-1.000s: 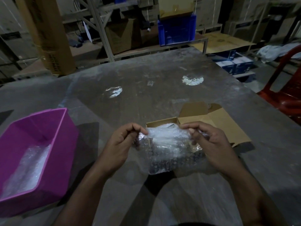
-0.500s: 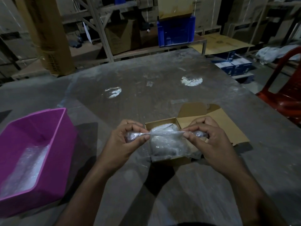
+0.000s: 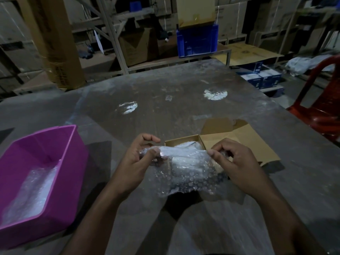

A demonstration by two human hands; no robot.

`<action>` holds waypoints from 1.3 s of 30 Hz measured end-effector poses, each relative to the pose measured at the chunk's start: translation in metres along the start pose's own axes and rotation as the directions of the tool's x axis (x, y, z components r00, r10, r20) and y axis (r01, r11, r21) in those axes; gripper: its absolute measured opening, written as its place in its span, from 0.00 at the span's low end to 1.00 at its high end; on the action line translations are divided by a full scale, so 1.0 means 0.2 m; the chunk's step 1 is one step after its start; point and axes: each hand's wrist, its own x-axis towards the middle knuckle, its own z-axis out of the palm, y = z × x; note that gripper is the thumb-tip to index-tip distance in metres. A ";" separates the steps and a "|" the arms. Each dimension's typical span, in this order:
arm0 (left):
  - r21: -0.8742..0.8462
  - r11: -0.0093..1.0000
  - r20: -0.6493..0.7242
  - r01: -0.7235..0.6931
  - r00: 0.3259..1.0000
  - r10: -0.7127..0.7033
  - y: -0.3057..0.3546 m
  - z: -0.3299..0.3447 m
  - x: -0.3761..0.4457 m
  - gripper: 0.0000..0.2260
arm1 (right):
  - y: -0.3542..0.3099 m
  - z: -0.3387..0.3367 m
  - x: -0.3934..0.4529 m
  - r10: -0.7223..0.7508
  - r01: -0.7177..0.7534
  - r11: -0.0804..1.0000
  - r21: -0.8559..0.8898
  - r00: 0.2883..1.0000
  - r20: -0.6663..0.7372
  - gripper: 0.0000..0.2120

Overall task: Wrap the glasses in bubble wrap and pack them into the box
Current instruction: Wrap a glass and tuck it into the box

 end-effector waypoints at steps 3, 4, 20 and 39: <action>0.007 1.000 0.023 0.003 1.000 -0.003 0.00 0.00 0.00 0.07 | 0.00 0.01 -0.01 0.094 -0.095 0.985 0.147 0.995 0.015 0.03; 0.025 1.000 0.040 -0.001 0.999 0.000 0.00 0.00 0.00 0.10 | 0.00 0.01 -0.02 0.112 -0.114 0.976 0.184 0.994 0.022 0.03; 0.130 0.991 0.074 -0.021 0.997 0.011 -0.01 -0.03 0.03 0.08 | -0.04 0.03 0.01 0.091 -0.092 0.985 0.148 0.996 0.016 0.04; 0.139 0.990 0.128 -0.038 0.992 0.020 -0.05 -0.02 0.05 0.10 | -0.05 0.02 0.01 0.095 -0.115 0.979 0.168 0.988 0.118 0.12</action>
